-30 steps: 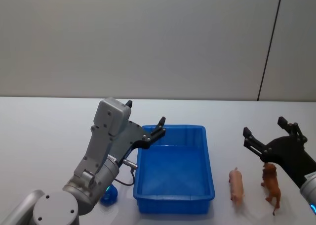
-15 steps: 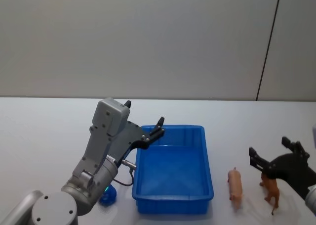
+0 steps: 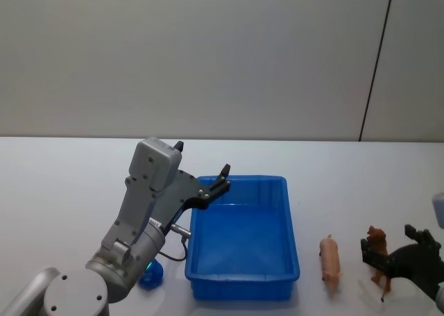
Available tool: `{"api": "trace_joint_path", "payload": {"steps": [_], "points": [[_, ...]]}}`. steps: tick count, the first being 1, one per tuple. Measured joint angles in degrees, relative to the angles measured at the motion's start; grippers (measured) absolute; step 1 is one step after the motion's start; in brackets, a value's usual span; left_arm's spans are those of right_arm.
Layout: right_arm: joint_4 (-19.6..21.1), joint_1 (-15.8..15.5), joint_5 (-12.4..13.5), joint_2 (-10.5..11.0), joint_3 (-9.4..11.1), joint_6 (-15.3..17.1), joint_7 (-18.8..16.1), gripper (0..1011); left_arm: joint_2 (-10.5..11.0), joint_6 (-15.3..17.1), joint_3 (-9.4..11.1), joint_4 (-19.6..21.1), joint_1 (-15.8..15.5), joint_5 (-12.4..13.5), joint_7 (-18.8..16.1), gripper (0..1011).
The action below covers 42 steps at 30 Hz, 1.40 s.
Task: Pick up the two dolls from the table and place them into the box.
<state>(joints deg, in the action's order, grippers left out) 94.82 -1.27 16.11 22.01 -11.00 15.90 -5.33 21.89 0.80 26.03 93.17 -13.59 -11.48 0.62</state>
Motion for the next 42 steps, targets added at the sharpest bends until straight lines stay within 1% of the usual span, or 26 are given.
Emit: {"api": "trace_joint_path", "payload": {"steps": [11,16,25,28,29,30,31,32,39,42], "points": [[-3.6,1.43,-0.39,-0.38,0.21,3.13,0.06,1001,0.0,0.0,0.0,0.0,0.0,0.0,0.0,1002],[-4.6,1.91,-0.37,-0.59,0.22,4.37,-0.24,1001,0.0,0.0,0.0,0.0,0.0,0.0,0.0,1002],[-6.27,2.91,0.6,-1.01,0.22,7.41,-1.78,998,0.0,0.0,0.0,0.0,0.0,0.0,0.0,1001],[-6.7,3.17,1.0,-1.15,0.22,8.36,-2.28,946,0.0,0.0,0.0,0.0,0.0,0.0,0.0,1001],[-6.83,3.27,1.11,-1.19,0.22,8.58,-2.39,904,0.0,0.0,0.0,0.0,0.0,0.0,0.0,1002],[-6.92,3.33,1.27,-1.23,0.22,8.82,-2.47,904,0.0,0.0,0.0,0.0,0.0,0.0,0.0,1002],[-7.1,3.45,1.48,-1.31,0.22,9.16,-2.67,879,0.0,0.0,0.0,0.0,0.0,0.0,0.0,1001],[-7.22,3.52,1.6,-1.35,0.22,9.33,-2.74,839,0.0,0.0,0.0,0.0,0.0,0.0,0.0,1001],[-7.75,3.94,2.73,-1.65,0.35,10.18,-3.1,653,0.0,0.0,0.0,0.0,0.0,0.0,0.0,1001],[-7.8,4.02,3.45,-1.78,0.47,10.26,-3.01,535,0.0,0.0,0.0,0.0,0.0,0.0,0.0,1002]]}}
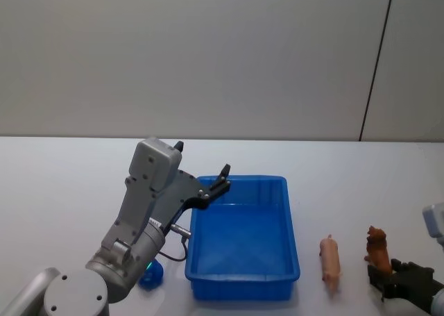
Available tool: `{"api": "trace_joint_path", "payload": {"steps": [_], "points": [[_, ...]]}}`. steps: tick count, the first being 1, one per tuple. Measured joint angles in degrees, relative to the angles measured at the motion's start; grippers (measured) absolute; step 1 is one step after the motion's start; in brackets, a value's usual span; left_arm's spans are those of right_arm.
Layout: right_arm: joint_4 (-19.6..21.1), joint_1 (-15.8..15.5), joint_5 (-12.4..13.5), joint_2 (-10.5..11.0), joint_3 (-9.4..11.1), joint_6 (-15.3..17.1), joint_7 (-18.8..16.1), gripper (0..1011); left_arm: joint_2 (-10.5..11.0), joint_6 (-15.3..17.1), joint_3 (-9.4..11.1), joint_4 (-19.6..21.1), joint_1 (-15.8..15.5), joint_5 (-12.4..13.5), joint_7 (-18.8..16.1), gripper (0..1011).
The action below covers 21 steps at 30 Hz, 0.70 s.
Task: Pick up the two dolls from the table and place them into the box.
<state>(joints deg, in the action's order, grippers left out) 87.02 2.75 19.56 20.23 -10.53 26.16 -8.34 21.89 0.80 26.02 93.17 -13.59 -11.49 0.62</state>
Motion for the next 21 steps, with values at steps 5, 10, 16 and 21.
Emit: {"api": "trace_joint_path", "payload": {"steps": [5,10,16,21], "points": [[0.18,0.03,0.83,-0.16,0.21,-0.12,0.54,373,0.0,0.0,0.0,0.0,0.0,0.0,0.0,1001],[0.8,0.02,1.3,-0.29,0.39,-1.0,1.29,290,0.0,0.0,0.0,0.0,0.0,0.0,0.0,1001],[2.09,-0.05,1.38,-0.46,0.49,-2.98,2.17,290,0.0,0.0,0.0,0.0,0.0,0.0,0.0,1001],[3.6,0.08,0.87,-0.7,0.48,-5.02,2.39,290,0.0,0.0,0.0,0.0,0.0,0.0,0.0,1001]]}}
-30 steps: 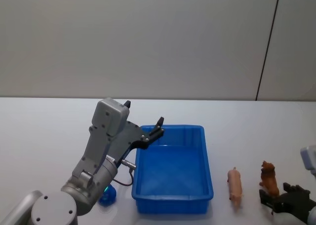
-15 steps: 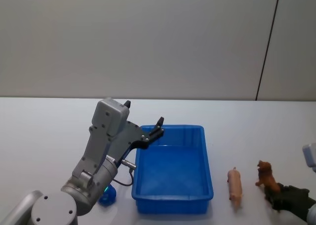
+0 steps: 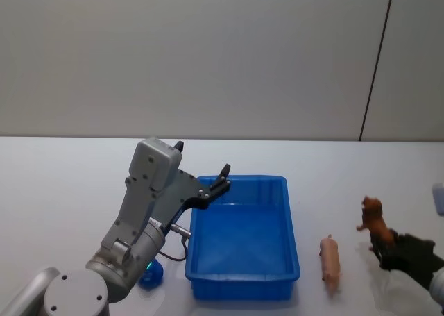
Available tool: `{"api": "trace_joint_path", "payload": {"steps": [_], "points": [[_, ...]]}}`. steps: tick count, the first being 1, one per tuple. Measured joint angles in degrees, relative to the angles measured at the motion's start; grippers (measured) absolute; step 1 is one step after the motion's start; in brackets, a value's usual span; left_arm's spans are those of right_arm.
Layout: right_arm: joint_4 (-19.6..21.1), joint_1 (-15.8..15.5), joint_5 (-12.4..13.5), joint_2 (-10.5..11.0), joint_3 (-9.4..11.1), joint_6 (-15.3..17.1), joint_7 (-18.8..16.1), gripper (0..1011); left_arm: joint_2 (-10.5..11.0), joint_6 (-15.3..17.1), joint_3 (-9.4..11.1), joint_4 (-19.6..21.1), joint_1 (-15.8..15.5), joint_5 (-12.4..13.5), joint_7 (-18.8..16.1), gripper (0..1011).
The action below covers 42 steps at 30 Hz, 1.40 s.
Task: Pick up the two dolls from the table and place them into the box.
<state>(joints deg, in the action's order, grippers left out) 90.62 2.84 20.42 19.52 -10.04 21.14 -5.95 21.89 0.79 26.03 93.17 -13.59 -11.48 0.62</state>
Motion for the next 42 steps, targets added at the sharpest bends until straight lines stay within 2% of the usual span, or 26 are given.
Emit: {"api": "trace_joint_path", "payload": {"steps": [8,17,24,31,34,35,37,42], "points": [[2.61,1.31,-1.76,-0.85,-0.75,-2.26,-1.88,290,0.0,0.0,0.0,0.0,0.0,0.0,0.0,1001],[4.22,3.63,-4.05,-2.5,-2.36,-2.54,-5.75,290,0.0,0.0,0.0,0.0,0.0,0.0,0.0,1002],[4.26,6.13,-6.73,-4.97,-4.62,-0.9,-9.24,290,0.0,0.0,0.0,0.0,0.0,0.0,0.0,1001],[1.55,9.25,-10.49,-8.87,-8.06,2.39,-12.16,294,0.0,0.0,0.0,0.0,0.0,0.0,0.0,1001],[0.73,10.0,-11.52,-9.81,-8.84,3.13,-12.73,324,0.0,0.0,0.0,0.0,0.0,0.0,0.0,1001],[0.09,10.48,-12.13,-10.49,-9.41,3.54,-13.0,391,0.0,0.0,0.0,0.0,0.0,0.0,0.0,1002],[-0.47,10.89,-12.61,-11.07,-9.91,3.85,-13.15,464,0.0,0.0,0.0,0.0,0.0,0.0,0.0,1002],[-1.76,11.86,-13.97,-12.49,-11.11,4.46,-13.33,607,0.0,0.0,0.0,0.0,0.0,0.0,0.0,1001]]}}
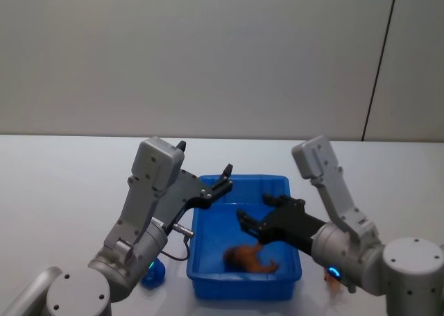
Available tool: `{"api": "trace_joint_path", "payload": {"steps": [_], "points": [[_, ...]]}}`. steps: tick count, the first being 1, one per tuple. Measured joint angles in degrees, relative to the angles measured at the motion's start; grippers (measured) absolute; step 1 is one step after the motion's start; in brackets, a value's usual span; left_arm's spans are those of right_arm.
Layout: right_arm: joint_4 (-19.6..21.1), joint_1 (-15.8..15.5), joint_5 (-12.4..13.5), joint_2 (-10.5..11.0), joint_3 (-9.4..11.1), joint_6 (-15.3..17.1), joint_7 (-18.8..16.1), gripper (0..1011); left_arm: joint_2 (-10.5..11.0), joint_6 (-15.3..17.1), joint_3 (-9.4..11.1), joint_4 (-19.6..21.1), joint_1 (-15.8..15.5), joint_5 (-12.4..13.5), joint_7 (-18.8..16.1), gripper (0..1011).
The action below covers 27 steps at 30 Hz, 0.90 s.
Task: Pick up the two dolls from the table and place them into the box.
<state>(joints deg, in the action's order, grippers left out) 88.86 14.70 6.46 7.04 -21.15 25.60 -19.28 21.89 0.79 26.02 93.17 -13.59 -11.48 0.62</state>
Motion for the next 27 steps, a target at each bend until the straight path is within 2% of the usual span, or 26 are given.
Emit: {"api": "trace_joint_path", "payload": {"steps": [8,9,15,22,27], "points": [[-0.74,0.39,-1.02,-0.82,-0.82,-0.72,0.83,842,0.0,0.0,0.0,0.0,0.0,0.0,0.0,1001],[-0.73,0.33,-1.05,-0.81,-0.82,-1.16,1.3,895,0.0,0.0,0.0,0.0,0.0,0.0,0.0,1001],[0.39,-0.94,-0.58,0.26,-0.21,-3.03,3.06,1001,0.0,0.0,0.0,0.0,0.0,0.0,0.0,1001],[1.96,-3.22,0.68,2.32,0.94,-5.02,4.83,1001,0.0,0.0,0.0,0.0,0.0,0.0,0.0,1001],[3.35,-5.46,1.9,4.55,2.1,-6.04,6.24,1001,0.0,0.0,0.0,0.0,0.0,0.0,0.0,1002]]}}
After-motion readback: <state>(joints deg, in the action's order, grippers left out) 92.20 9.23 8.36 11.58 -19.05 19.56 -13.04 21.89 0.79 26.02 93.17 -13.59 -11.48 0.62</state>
